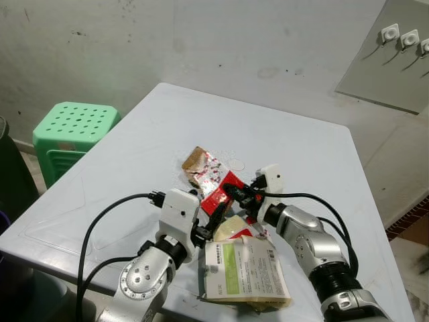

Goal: Picking trash to rubbish bin

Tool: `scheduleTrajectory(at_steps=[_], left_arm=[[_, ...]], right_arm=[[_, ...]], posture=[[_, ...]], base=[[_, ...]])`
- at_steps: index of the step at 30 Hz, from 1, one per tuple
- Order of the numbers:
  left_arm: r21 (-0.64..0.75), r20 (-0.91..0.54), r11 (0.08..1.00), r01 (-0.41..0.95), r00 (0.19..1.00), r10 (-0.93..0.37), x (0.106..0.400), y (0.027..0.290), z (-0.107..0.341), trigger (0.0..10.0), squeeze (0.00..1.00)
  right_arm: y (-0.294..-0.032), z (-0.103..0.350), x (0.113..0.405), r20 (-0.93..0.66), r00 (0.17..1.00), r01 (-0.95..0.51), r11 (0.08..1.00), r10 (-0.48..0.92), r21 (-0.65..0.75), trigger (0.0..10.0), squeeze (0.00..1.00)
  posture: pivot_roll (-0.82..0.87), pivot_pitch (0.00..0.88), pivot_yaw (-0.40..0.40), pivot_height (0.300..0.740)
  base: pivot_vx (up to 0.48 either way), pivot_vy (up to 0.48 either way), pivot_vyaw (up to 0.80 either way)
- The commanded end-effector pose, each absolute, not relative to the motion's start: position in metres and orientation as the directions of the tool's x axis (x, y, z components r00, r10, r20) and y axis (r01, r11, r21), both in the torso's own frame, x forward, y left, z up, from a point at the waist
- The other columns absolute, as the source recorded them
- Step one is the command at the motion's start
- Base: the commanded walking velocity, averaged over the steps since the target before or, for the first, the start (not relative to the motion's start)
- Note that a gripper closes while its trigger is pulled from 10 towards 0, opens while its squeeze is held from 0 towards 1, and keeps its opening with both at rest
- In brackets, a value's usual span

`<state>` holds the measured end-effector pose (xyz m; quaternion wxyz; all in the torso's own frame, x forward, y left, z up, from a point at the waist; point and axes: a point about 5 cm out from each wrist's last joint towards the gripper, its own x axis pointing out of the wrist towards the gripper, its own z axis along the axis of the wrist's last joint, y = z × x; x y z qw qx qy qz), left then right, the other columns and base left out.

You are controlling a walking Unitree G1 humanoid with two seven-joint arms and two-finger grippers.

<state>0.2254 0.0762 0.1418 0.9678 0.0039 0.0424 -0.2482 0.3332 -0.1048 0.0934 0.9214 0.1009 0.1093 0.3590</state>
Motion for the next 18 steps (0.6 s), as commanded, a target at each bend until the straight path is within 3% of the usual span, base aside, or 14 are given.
scheduleTrajectory(at_steps=[1,13,18], left_arm=[[-0.010,-0.059,0.867,0.498,0.866,-0.497,0.2255,0.0715,0.1488,10.0,0.00],[-0.012,-0.056,0.865,0.502,0.863,-0.501,0.2245,0.0704,0.1477,10.0,0.00],[0.005,-0.042,0.866,0.500,0.865,-0.500,0.2295,0.0718,0.1490,10.0,0.00]], right_arm=[[-0.1108,0.0996,0.3389,-0.120,0.733,-0.631,0.735,0.669,0.246,0.0,0.00],[-0.1106,0.0985,0.3385,-0.110,0.737,-0.628,0.736,0.667,0.252,0.0,0.00],[-0.1156,0.1062,0.3401,-0.031,0.774,-0.601,0.748,0.633,0.283,0.0,0.00]], posture=[[0.07,0.000,-0.137,0.740],[0.07,0.000,-0.139,0.740],[0.06,0.000,-0.131,0.740]], base=[[0.000,0.000,0.00],[0.000,0.000,0.00],[0.000,0.000,0.00]])
